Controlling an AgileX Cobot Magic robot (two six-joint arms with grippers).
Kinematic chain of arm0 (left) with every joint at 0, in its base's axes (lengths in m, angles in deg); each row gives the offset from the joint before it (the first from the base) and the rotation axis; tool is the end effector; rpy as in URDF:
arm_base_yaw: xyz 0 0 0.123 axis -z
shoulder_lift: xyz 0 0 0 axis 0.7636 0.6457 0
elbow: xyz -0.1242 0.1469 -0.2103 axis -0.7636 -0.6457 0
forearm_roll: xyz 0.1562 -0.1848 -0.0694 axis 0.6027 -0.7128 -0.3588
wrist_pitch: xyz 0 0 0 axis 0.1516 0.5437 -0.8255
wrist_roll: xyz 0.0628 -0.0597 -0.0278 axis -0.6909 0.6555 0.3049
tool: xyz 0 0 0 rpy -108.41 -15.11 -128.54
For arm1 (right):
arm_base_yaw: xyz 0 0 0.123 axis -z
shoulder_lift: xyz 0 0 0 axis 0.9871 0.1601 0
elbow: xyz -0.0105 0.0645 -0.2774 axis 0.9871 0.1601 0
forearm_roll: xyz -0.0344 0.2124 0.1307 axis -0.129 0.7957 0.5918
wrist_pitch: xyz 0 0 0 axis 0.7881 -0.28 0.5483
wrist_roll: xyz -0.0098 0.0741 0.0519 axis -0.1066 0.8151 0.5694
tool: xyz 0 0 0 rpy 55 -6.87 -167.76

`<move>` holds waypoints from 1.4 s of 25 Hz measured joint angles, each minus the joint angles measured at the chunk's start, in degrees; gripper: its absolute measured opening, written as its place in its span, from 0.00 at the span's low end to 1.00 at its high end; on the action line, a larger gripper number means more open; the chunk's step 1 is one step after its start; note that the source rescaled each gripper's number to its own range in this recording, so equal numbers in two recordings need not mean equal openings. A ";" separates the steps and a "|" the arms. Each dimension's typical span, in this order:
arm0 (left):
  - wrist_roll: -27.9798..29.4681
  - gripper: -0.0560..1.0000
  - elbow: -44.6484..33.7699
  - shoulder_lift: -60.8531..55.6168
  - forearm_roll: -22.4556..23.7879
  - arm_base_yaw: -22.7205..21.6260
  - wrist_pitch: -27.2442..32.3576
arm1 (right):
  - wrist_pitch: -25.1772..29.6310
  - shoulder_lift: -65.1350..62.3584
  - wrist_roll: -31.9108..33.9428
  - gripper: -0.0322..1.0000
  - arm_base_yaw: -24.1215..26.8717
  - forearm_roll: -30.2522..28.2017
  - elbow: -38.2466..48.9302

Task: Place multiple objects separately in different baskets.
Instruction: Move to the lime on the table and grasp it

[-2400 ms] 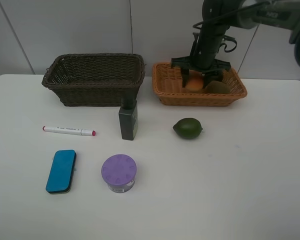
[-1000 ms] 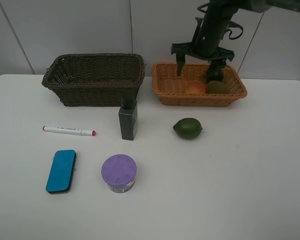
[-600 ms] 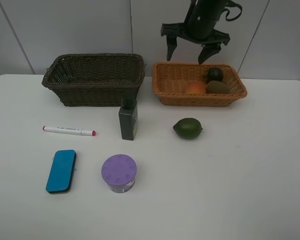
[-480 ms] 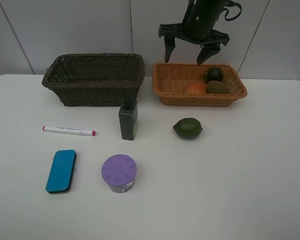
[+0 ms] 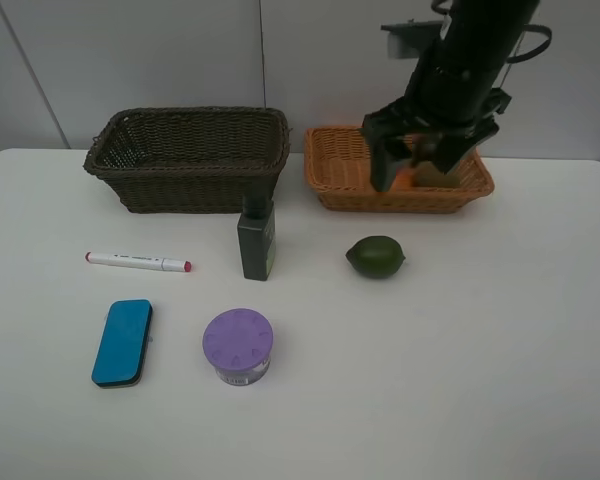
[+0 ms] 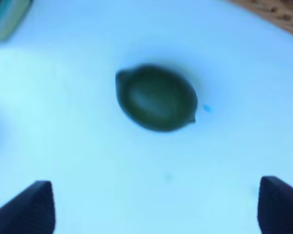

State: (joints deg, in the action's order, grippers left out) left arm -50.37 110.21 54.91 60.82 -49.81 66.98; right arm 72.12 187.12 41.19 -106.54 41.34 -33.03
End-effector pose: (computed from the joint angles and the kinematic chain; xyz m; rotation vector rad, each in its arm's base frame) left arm -0.0061 -0.0019 0.2791 0.0813 2.0217 0.0227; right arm 0.3297 0.1565 0.2769 -0.6373 2.9030 0.0218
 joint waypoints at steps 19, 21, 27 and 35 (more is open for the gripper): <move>0.00 1.00 0.00 0.00 0.00 0.00 0.00 | -13.94 3.21 -53.77 1.00 0.00 0.98 13.47; 0.00 1.00 0.00 0.00 0.00 0.00 0.00 | -14.74 5.71 -55.20 1.00 0.00 0.98 13.47; 0.00 1.00 0.00 0.00 0.00 0.00 0.00 | -18.59 9.80 -56.15 1.00 0.00 0.93 13.47; 0.00 1.00 0.00 0.00 0.00 0.00 0.00 | -24.88 11.85 -56.27 1.00 0.00 0.93 13.47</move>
State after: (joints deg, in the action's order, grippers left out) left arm -50.37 110.21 54.91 60.82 -49.81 66.98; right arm 47.23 198.97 -15.08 -106.54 42.27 -19.56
